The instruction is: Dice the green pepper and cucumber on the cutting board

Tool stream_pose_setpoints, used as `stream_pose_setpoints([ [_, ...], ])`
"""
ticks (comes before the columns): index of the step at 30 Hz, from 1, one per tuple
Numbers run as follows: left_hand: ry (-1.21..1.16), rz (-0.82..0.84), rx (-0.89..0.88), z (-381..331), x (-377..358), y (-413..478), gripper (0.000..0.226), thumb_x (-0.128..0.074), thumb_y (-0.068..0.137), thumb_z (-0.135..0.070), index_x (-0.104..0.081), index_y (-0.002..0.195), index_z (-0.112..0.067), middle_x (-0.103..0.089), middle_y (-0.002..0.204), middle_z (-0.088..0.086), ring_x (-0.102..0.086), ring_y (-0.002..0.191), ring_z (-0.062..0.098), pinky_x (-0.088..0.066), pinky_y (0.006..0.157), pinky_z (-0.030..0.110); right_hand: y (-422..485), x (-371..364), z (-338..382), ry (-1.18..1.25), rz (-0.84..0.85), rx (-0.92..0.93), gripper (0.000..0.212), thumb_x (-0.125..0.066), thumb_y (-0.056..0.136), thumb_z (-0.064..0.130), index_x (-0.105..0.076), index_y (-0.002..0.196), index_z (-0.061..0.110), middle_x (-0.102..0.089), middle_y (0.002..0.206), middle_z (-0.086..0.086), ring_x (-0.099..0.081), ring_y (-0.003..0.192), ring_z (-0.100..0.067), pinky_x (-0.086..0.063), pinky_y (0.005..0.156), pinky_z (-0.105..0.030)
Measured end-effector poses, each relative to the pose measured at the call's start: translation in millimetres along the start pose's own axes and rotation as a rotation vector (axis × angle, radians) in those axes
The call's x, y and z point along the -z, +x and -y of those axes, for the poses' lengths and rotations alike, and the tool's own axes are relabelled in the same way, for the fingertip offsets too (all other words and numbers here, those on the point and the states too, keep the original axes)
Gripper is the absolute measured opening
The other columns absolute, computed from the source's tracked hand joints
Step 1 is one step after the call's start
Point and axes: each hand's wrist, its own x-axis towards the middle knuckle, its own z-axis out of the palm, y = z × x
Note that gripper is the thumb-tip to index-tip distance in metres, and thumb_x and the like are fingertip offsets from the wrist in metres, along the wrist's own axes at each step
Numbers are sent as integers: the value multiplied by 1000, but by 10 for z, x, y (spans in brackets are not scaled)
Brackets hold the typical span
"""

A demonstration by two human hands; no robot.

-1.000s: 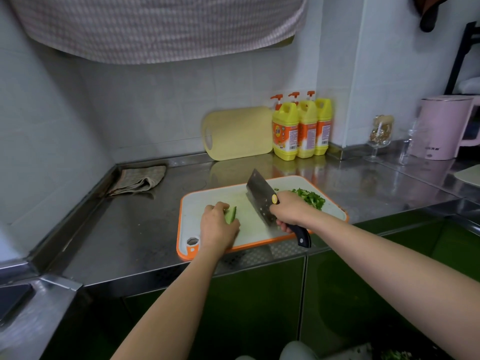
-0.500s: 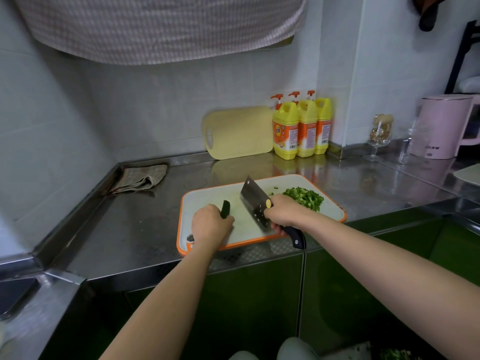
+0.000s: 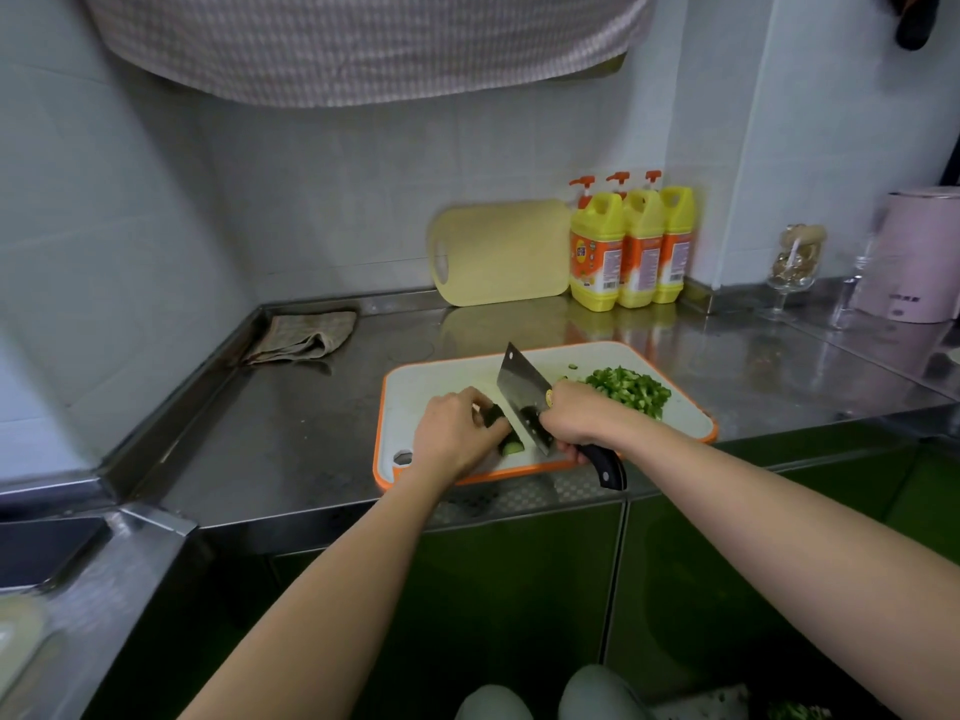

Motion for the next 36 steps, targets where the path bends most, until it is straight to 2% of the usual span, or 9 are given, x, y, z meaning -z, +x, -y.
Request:
stream_pose_setpoints([
  [1, 12, 38, -39, 33, -7, 0, 46, -67, 81, -46, -61, 119, -20, -62, 110, 5, -54, 105, 24, -46, 83, 34, 7, -2, -11, 9, 0, 1, 23, -36, 94, 0, -50, 75, -1, -58, 61, -12, -54, 46, -20, -45, 40, -26],
  [3, 70, 105, -62, 69, -44, -10, 63, -70, 78, -48, -53, 132, -21, -55, 125, 5, -47, 115, 25, -40, 95, 36, 6, 5, -33, 36, 5, 8, 22, -36, 93, 0, -51, 78, -1, -58, 63, -12, -54, 46, -20, -45, 40, -25],
  [8, 4, 79, -88, 148, -92, -13, 68, -73, 77, -50, -53, 133, -18, -50, 137, 3, -43, 123, 23, -38, 103, 37, -30, 132, -30, 111, 52, 15, 18, -38, 96, 5, -52, 86, 0, -56, 62, -10, -51, 43, -17, -41, 37, -19],
  [12, -81, 95, -90, 204, -84, -14, 65, -71, 76, -51, -56, 130, -17, -55, 133, 3, -47, 117, 21, -42, 100, 40, -39, 273, 29, 43, 105, 4, 13, -42, 95, 5, -53, 90, 0, -54, 61, -8, -48, 37, -14, -41, 38, -19],
  [17, -65, 74, -122, 224, -105, -13, 62, -70, 80, -47, -55, 132, -17, -49, 141, -2, -42, 125, 19, -38, 105, 37, -46, 376, 102, -9, 165, -30, 12, -40, 94, 3, -49, 86, 3, -49, 60, -7, -43, 30, -12, -38, 36, -16],
  [21, -77, 56, -121, 247, -119, -7, 63, -71, 80, -47, -57, 132, -16, -54, 138, -2, -44, 122, 20, -40, 103, 36, -58, 436, 159, -42, 196, -24, 12, -40, 94, 3, -47, 84, 3, -46, 59, -7, -41, 29, -12, -36, 36, -14],
  [26, -91, 54, -128, 261, -132, 11, 64, -73, 79, -47, -58, 132, -15, -56, 136, -1, -45, 121, 20, -41, 103, 38, -25, 488, 160, -57, 195, -50, 19, -43, 95, 6, -46, 77, 3, -45, 58, -7, -40, 29, -12, -35, 35, -15],
  [31, -136, 65, -109, 292, -157, 22, 67, -75, 75, -50, -60, 129, -13, -60, 132, 0, -50, 118, 20, -45, 102, 43, -52, 478, 177, -9, 157, -44, 15, -43, 95, 4, -46, 81, 4, -45, 57, -6, -40, 29, -12, -35, 35, -16],
  [36, -144, 69, -103, 302, -161, 23, 68, -74, 76, -50, -59, 130, -13, -60, 131, 1, -51, 118, 20, -45, 101, 45, -101, 485, 229, -29, 160, -37, 20, -42, 96, 5, -47, 77, 4, -45, 56, -6, -40, 28, -12, -35, 34, -15],
])
